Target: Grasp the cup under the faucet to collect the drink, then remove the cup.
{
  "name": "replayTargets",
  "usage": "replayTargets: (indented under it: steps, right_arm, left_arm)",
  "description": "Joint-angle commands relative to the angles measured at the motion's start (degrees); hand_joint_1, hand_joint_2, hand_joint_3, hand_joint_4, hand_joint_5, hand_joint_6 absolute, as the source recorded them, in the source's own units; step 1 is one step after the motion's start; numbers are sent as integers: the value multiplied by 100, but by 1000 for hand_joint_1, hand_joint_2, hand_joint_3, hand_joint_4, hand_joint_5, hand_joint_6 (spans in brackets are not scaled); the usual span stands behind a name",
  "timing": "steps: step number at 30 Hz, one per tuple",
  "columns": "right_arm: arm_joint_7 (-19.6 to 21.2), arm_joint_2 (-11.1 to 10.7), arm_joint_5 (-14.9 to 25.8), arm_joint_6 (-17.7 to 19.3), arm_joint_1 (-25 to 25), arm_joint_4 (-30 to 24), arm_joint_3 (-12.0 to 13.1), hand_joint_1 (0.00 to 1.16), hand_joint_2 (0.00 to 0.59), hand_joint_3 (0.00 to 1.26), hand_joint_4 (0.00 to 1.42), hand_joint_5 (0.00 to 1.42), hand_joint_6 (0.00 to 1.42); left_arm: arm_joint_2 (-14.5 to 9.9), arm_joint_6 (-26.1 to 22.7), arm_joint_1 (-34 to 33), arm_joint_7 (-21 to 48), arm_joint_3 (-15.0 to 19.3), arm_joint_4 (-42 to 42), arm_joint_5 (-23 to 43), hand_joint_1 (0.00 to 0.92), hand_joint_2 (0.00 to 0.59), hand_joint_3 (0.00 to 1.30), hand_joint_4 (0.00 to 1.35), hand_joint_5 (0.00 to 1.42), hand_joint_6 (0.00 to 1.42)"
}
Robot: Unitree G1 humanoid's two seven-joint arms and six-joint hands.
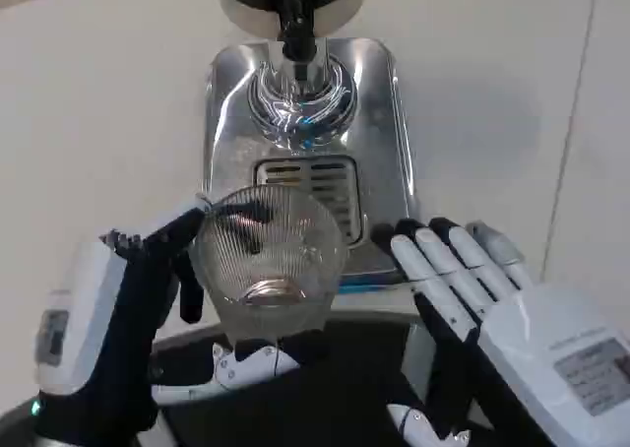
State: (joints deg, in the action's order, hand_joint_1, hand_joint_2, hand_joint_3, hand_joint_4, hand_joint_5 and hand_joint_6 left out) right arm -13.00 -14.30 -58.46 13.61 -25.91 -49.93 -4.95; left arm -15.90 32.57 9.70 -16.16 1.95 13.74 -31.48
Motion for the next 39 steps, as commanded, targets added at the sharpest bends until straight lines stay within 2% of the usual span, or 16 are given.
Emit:
replayTargets:
  steps: [1,12,20,24,28,39]
  right_arm:
    - [183,-10,-57,116,-144,49,-36,246,541,0,0,0,0]
    - [123,49,-120,2,-17,45,-102,249,544,0,0,0,0]
    - [136,197,-224,-175,105,68,-76,249,545,0,0,0,0]
    - [44,338,-350,-345,98,-19,-94,252,555,0,0,0,0]
    - [-161,556,-569,-588,14,-181,-183,260,559,0,0,0,0]
    - [-381,765,-897,-620,-214,-524,-393,280,562,0,0,0,0]
  left_arm:
    - [7,177,16,-44,84,-40,120,803,0,1158,1162,1231,1424]
    - [107,26,68,87,103,-70,328,802,0,1158,1162,1231,1424]
    - [272,-158,-231,-74,127,-442,88,802,0,1158,1162,1231,1424]
    - [367,-334,-620,-272,107,-917,-128,802,0,1158,1162,1231,1424]
    - [358,-466,-1151,-559,80,-1563,-340,802,0,1158,1162,1231,1424]
    - [302,-571,-2791,-1345,-265,-3571,-507,802,0,1158,1162,1231,1424]
